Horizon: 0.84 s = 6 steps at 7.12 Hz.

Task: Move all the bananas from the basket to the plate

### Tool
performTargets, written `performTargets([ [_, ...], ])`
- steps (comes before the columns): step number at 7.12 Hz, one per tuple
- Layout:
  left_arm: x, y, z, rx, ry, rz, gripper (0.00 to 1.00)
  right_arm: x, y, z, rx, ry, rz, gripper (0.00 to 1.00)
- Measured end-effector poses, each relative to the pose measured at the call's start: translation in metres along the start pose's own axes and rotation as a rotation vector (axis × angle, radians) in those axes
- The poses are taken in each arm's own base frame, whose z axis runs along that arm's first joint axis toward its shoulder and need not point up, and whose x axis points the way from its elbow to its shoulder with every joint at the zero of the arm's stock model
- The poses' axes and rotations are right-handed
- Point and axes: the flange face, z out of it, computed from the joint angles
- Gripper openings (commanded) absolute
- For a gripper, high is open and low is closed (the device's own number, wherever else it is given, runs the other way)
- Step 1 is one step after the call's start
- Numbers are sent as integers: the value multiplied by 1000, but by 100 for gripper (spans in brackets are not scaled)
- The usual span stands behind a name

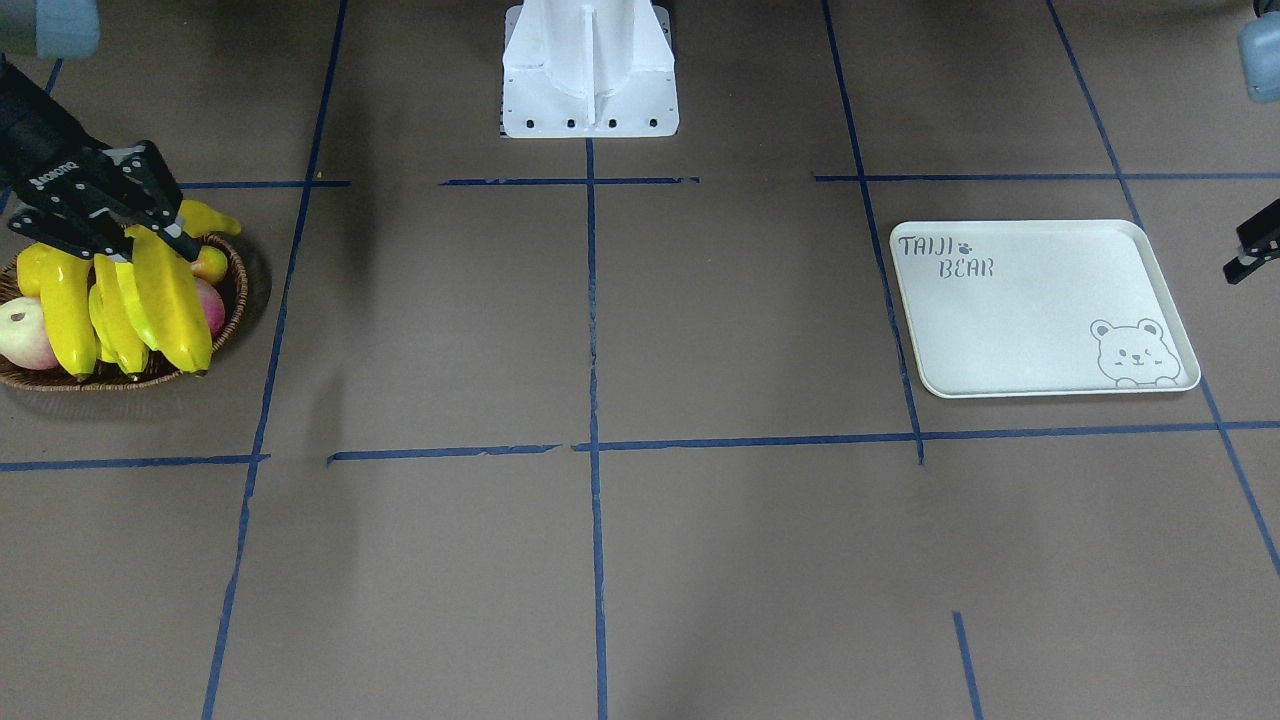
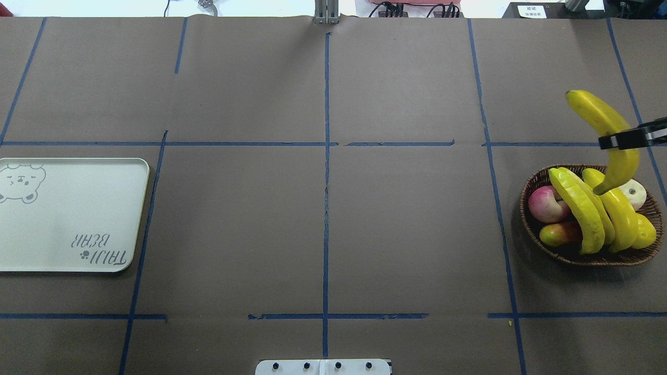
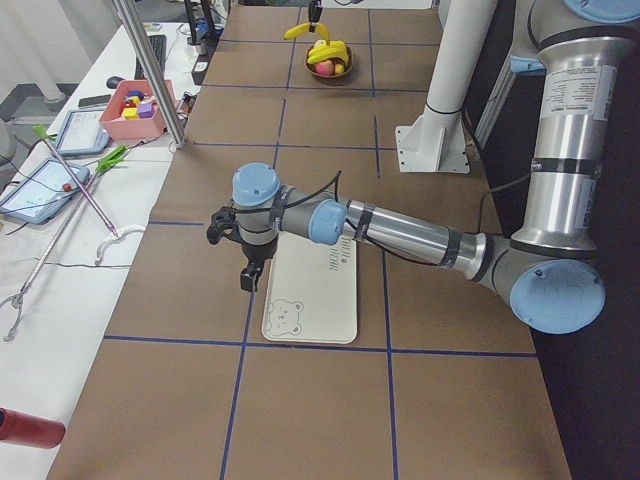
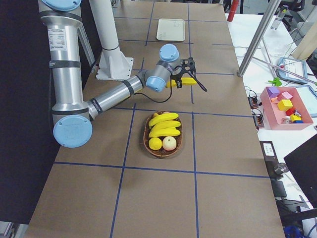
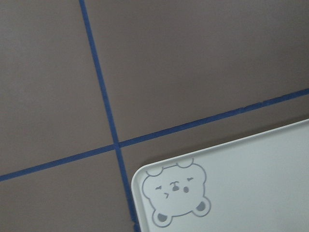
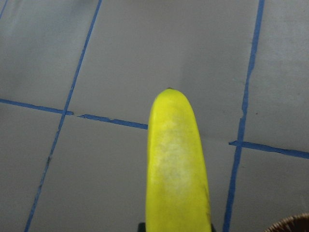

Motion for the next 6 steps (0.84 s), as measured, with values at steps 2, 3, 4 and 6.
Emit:
performTargets([
  [2,96,-16,33,-14,130,-55,100,-57,21,47,66,-70,25,0],
  [3,166,-22,56,-36,202,-62,100,-91,30,75,94,-115,47,0],
  [4,232,-24,70,-63,267,-86,100,-129,35,103,117,-155,78,0],
  [6,316,-37,61,-64,344,-163,100,-200,40,137,138,-227,112,0],
])
